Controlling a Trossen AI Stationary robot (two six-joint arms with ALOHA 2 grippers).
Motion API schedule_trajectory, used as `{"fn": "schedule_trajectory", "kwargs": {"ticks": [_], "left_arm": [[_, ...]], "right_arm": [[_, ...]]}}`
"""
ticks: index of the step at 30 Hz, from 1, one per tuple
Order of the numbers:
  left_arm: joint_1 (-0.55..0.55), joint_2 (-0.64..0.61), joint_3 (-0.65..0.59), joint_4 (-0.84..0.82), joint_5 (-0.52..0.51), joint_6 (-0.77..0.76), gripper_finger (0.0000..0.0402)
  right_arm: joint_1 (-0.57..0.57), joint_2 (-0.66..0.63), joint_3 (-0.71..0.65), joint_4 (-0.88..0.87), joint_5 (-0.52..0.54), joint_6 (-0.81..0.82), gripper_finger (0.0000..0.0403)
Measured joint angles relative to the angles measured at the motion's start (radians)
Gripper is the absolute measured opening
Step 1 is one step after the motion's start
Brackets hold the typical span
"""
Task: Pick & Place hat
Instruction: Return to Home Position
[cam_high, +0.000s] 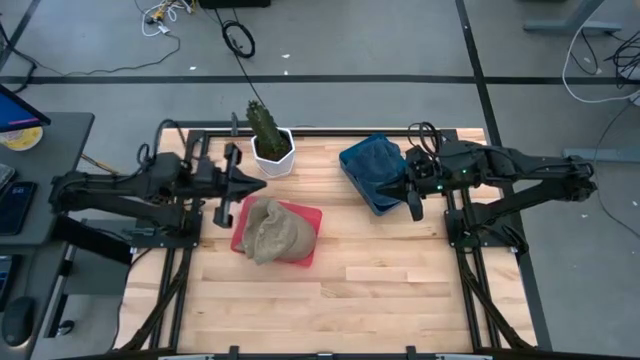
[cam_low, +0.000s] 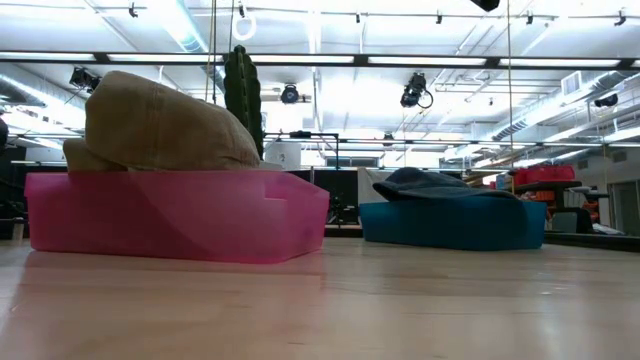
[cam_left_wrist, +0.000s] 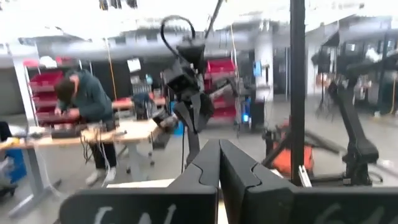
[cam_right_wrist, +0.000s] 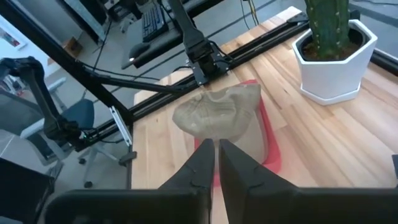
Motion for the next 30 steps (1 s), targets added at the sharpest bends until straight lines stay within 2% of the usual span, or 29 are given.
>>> {"fn": "schedule_trajectory", "kwargs": {"ticks": [6,12,26,30], "left_arm": [[-0.001,-0.12,-0.224,0.289,0.0,-0.028,0.0002],[-0.001,-0.219,-0.391,0.388,0.0,-0.103,0.0002],[-0.001,-0.569,-0.575,0.395,0.0,-0.057,0.0002],[-0.001,-0.666,-0.593,0.339,0.0,-0.054,0.0002]], "right_arm": [[0.0,0.014,0.0,0.0,0.0,-0.013,0.0027],[0.0,0.026,-0.001,0.002,0.0,-0.026,0.0027],[0.0,0.046,-0.001,-0.002,0.0,-0.026,0.0027],[0.0,0.051,-0.001,-0.002,0.0,-0.026,0.0027]]}}
